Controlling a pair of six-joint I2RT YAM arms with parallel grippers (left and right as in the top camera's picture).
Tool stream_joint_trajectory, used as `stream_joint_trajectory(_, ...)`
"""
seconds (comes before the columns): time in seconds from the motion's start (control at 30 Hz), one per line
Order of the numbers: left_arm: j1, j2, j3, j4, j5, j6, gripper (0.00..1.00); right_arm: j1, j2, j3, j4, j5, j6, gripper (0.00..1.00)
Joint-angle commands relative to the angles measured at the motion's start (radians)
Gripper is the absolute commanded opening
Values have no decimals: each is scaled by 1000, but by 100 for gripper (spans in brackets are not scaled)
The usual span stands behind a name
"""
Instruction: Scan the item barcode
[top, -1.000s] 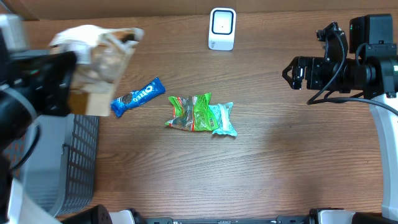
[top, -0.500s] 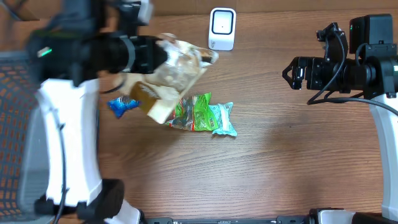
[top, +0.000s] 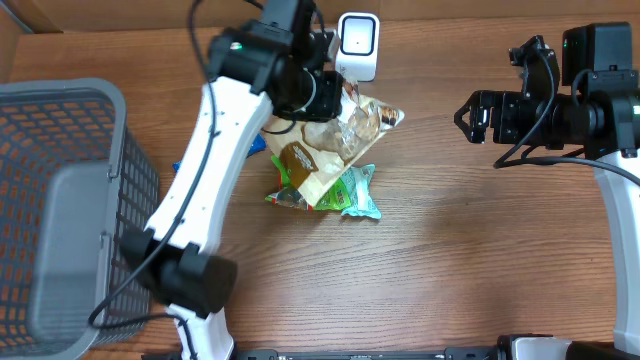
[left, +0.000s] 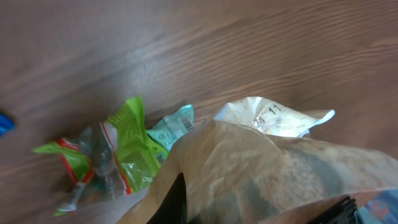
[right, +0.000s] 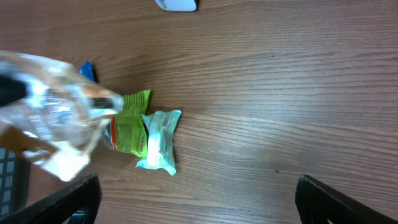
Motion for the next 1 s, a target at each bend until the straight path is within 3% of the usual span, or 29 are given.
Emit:
stream_joint_trajectory(0.0, -5, 67, -28, 18, -6, -95, 4, 5, 9, 14, 3, 8, -1, 100)
stream_joint_trajectory(0.17, -19, 147, -44, 95, 73, -175, 4, 5, 53, 14, -6, -16, 60, 100)
stream_joint_trajectory(0.4, -18, 186, -43, 235, 273, -190, 4, 5, 191, 14, -29, -180, 46, 100)
stream_joint_trajectory(0.7, 64, 182, -43, 261, 490, -211, 4, 5, 309, 13, 19, -503, -193, 86)
stream_joint_trajectory(0.97, 83, 182, -43, 301, 647, -211, 4, 11, 323, 12, 90, -572, -192, 82)
